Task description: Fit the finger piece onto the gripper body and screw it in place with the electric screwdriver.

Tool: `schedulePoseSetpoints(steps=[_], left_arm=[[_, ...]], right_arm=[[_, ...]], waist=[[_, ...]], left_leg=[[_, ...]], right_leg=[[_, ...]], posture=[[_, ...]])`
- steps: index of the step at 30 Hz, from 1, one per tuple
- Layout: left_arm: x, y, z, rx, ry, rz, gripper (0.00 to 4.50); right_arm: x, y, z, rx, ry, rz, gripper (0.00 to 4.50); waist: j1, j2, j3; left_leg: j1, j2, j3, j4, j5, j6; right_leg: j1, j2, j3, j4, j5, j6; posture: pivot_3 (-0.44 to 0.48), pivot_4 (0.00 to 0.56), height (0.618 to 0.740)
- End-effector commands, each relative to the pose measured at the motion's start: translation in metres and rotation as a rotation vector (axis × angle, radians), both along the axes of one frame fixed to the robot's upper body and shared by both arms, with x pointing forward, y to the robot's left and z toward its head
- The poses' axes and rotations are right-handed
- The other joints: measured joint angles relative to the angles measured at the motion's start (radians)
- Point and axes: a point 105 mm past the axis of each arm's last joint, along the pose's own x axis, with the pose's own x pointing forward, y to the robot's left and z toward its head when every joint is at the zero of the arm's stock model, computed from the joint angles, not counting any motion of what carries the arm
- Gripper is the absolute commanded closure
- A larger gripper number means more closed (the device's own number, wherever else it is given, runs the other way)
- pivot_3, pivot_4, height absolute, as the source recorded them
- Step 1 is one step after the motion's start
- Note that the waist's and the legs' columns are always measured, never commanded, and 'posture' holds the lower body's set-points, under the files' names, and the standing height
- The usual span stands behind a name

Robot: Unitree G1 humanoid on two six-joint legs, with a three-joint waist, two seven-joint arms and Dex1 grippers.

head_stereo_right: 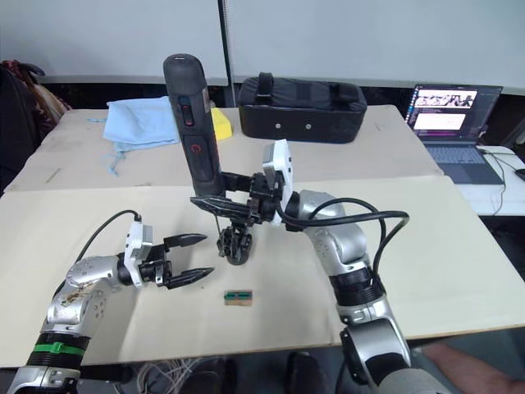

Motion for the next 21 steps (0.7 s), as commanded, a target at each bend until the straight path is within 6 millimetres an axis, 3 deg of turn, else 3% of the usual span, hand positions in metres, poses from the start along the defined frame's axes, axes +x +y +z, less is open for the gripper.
schedulePoseSetpoints(steps=[1, 21], left_arm=[[-0.0018, -0.0016, 0.0026, 0.007, -0.028, -0.011, 0.0], [-0.0076, -0.0041, -0.0044, 0.012, -0.01, -0.022, 0.0]], right_arm=[[-0.0066, 0.0001, 0.0176, 0.047, -0.086, 0.018, 2.59], [-0.0043, -0.0027, 0.0151, 0.036, -0.096, -0.001, 2.59]], waist=[[0.0, 0.0, 0.0], [0.0, 0.0, 0.0]], left_leg=[[0.0, 0.0, 0.0, 0.0, 0.0, 0.0], [0.0, 0.0, 0.0, 0.0, 0.0, 0.0]], right_leg=[[0.0, 0.0, 0.0, 0.0, 0.0, 0.0], [0.0, 0.0, 0.0, 0.0, 0.0, 0.0]], posture=[[0.0, 0.15, 0.74], [0.0, 0.15, 0.74]])
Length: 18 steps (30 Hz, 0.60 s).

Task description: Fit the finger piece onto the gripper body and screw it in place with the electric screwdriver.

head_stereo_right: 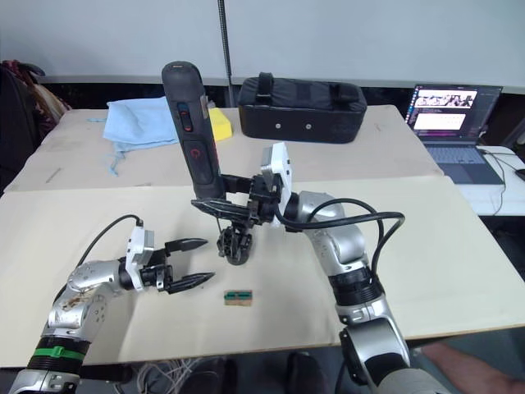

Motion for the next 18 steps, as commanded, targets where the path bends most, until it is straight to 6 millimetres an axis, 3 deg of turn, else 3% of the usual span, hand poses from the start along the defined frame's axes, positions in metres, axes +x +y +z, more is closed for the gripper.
schedulePoseSetpoints(steps=[1, 18], left_arm=[[-0.0034, -0.0035, 0.0035, 0.008, -0.032, -0.018, 0.0], [-0.0038, -0.004, 0.0022, 0.008, -0.03, -0.021, 0.0]], right_arm=[[-0.0054, -0.003, 0.0182, 0.052, -0.084, 0.001, 2.59], [-0.0087, -0.0027, 0.0142, 0.059, -0.07, 0.012, 2.59]], waist=[[0.0, 0.0, 0.0], [0.0, 0.0, 0.0]], left_leg=[[0.0, 0.0, 0.0, 0.0, 0.0, 0.0], [0.0, 0.0, 0.0, 0.0, 0.0, 0.0]], right_leg=[[0.0, 0.0, 0.0, 0.0, 0.0, 0.0], [0.0, 0.0, 0.0, 0.0, 0.0, 0.0]], posture=[[0.0, 0.15, 0.74], [0.0, 0.15, 0.74]])
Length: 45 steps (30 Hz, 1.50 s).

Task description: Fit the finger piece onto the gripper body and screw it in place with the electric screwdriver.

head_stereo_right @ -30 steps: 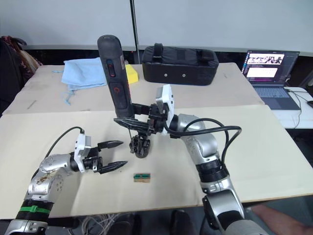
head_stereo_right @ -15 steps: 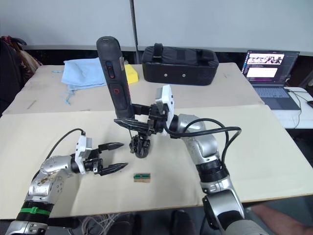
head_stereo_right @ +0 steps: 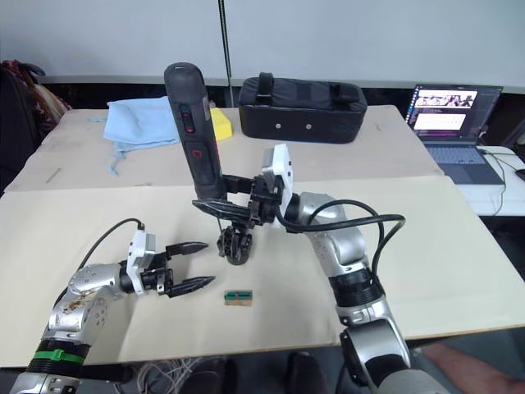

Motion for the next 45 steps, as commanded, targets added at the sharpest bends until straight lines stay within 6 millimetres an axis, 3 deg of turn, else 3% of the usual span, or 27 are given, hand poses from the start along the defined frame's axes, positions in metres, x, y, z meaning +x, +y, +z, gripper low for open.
schedulePoseSetpoints(steps=[1, 5, 25, 45], left_arm=[[-0.001, -0.003, 0.007, 0.006, -0.045, -0.017, 0.0], [-0.001, -0.003, 0.006, 0.006, -0.044, -0.017, 0.0], [0.0, -0.005, 0.005, 0.004, -0.044, -0.014, 0.0], [0.015, -0.016, -0.004, 0.048, -0.053, 0.022, 0.0]], right_arm=[[-0.01, -0.001, 0.019, 0.059, -0.076, 0.023, 2.59], [-0.011, -0.003, 0.024, 0.088, -0.075, 0.028, 2.59], [-0.005, -0.002, 0.011, 0.049, -0.063, 0.0, 2.59], [-0.005, 0.0, 0.007, 0.035, -0.061, -0.002, 2.59]], waist=[[0.0, 0.0, 0.0], [0.0, 0.0, 0.0], [0.0, 0.0, 0.0], [0.0, 0.0, 0.0]], left_leg=[[0.0, 0.0, 0.0, 0.0, 0.0, 0.0], [0.0, 0.0, 0.0, 0.0, 0.0, 0.0], [0.0, 0.0, 0.0, 0.0, 0.0, 0.0], [0.0, 0.0, 0.0, 0.0, 0.0, 0.0]], right_leg=[[0.0, 0.0, 0.0, 0.0, 0.0, 0.0], [0.0, 0.0, 0.0, 0.0, 0.0, 0.0], [0.0, 0.0, 0.0, 0.0, 0.0, 0.0], [0.0, 0.0, 0.0, 0.0, 0.001, -0.002]], posture=[[0.0, 0.15, 0.74], [0.0, 0.15, 0.74], [0.0, 0.15, 0.74], [0.0, 0.15, 0.74]])
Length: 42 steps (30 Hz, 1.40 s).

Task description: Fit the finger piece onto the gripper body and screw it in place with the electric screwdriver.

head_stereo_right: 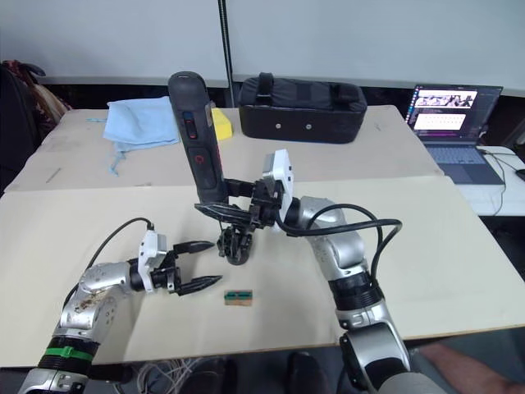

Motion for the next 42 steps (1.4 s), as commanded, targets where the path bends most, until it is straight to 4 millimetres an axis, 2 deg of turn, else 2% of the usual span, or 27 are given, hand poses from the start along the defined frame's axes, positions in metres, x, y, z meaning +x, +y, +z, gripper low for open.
schedulePoseSetpoints(steps=[1, 16, 25, 36, 39, 41, 42], left_arm=[[0.005, -0.006, 0.003, 0.014, -0.027, -0.009, 0.0], [0.028, -0.031, -0.009, 0.073, -0.004, -0.031, 0.0], [0.038, -0.037, -0.009, 0.077, 0.028, -0.025, 0.0], [0.035, -0.042, -0.014, 0.086, 0.051, -0.058, 0.0], [0.033, -0.044, -0.016, 0.095, 0.055, -0.069, 0.83], [0.032, -0.045, -0.018, 0.116, 0.045, -0.074, 1.8], [0.032, -0.046, -0.019, 0.121, 0.042, -0.075, 2.14]], right_arm=[[-0.006, 0.0, 0.012, 0.038, -0.061, 0.01, 2.59], [-0.006, 0.0, 0.01, 0.03, -0.068, 0.007, 2.59], [-0.006, 0.0, 0.01, 0.029, -0.069, 0.005, 2.59], [-0.007, -0.001, 0.006, 0.018, -0.061, 0.007, 2.59], [-0.008, -0.001, 0.005, 0.016, -0.06, 0.008, 2.59], [-0.008, -0.001, 0.005, 0.015, -0.059, 0.008, 2.59], [-0.008, -0.001, 0.005, 0.014, -0.059, 0.008, 2.59]], waist=[[0.0, 0.0, 0.0], [0.0, 0.0, 0.0], [0.0, 0.0, 0.0], [0.0, 0.0, 0.0], [0.0, 0.0, 0.0], [0.0, 0.0, -0.001], [0.0, 0.0, -0.001]], left_leg=[[0.0, 0.0, 0.0, 0.0, 0.0, 0.0], [0.0, 0.0, 0.0, 0.0, 0.0, 0.0], [0.0, 0.0, 0.0, 0.0, 0.0, 0.0], [0.001, 0.0, 0.0, 0.001, 0.0, 0.0], [0.001, 0.0, 0.0, 0.001, 0.0, 0.0], [0.001, 0.0, 0.0, 0.001, 0.0, 0.0], [0.001, 0.0, 0.0, 0.001, 0.0, 0.0]], right_leg=[[0.0, 0.0, 0.0, 0.0, 0.0, 0.0], [0.0, 0.001, 0.0, 0.0, 0.0, 0.0], [0.001, 0.001, 0.0, 0.001, 0.0, 0.0], [0.001, 0.001, 0.0, 0.001, 0.0, 0.0], [0.001, 0.001, 0.0, 0.001, 0.0, 0.0], [0.001, 0.001, 0.0, 0.001, 0.0, 0.0], [0.001, 0.001, 0.0, 0.001, 0.0, 0.0]], posture=[[0.0, 0.15, 0.74], [0.0, 0.15, 0.74], [0.0, 0.15, 0.74], [0.0, 0.15, 0.74], [0.0, 0.15, 0.74], [0.0, 0.15, 0.74], [0.0, 0.15, 0.74]])
